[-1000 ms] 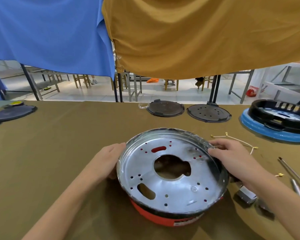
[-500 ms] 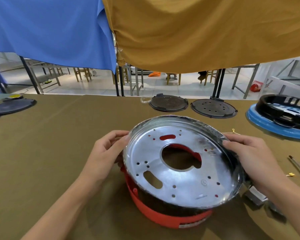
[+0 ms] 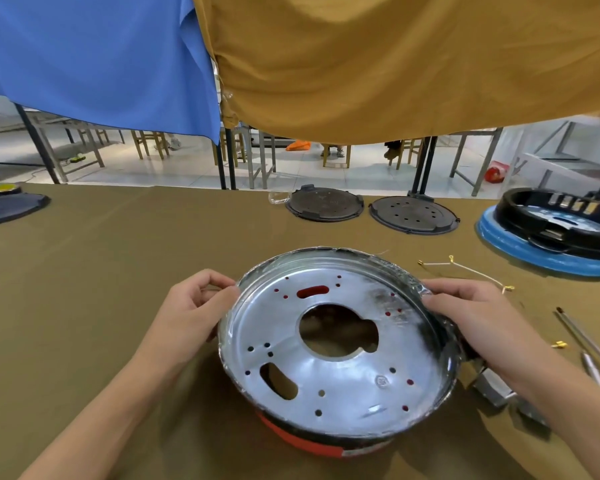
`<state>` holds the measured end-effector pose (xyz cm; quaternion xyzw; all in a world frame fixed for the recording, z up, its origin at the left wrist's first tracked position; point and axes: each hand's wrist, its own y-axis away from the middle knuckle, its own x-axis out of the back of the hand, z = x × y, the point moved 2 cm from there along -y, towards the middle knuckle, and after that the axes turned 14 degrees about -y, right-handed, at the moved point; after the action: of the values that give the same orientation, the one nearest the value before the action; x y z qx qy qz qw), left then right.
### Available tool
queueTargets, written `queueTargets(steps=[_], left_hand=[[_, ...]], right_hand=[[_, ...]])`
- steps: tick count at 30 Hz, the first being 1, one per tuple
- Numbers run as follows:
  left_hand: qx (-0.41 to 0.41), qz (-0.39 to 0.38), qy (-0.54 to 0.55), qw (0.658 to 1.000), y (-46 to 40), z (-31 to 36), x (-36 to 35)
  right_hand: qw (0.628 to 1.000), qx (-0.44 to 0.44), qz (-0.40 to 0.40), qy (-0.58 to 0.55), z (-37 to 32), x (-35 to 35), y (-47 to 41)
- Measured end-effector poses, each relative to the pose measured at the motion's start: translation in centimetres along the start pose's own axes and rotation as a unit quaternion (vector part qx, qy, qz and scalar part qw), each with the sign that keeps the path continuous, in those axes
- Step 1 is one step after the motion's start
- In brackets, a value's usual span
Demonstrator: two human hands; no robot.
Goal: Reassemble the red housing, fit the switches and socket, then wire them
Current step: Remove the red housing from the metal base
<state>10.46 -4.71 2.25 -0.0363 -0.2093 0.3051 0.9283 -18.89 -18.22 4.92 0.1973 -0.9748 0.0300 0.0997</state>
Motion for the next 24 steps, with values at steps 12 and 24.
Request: queueTargets(steps=[12, 24], left_hand=[[-0.004, 0.002, 0.055, 0.998, 0.9, 0.4, -0.8], [-0.025, -0.015, 0.000, 1.000, 1.2, 0.1, -0.9]], right_hand=[[0.996, 0.047, 0.038, 0.058, 0.1, 0.3, 0.0], [0.996, 0.076, 0.049, -0.016, 1.1, 0.4, -0.1]])
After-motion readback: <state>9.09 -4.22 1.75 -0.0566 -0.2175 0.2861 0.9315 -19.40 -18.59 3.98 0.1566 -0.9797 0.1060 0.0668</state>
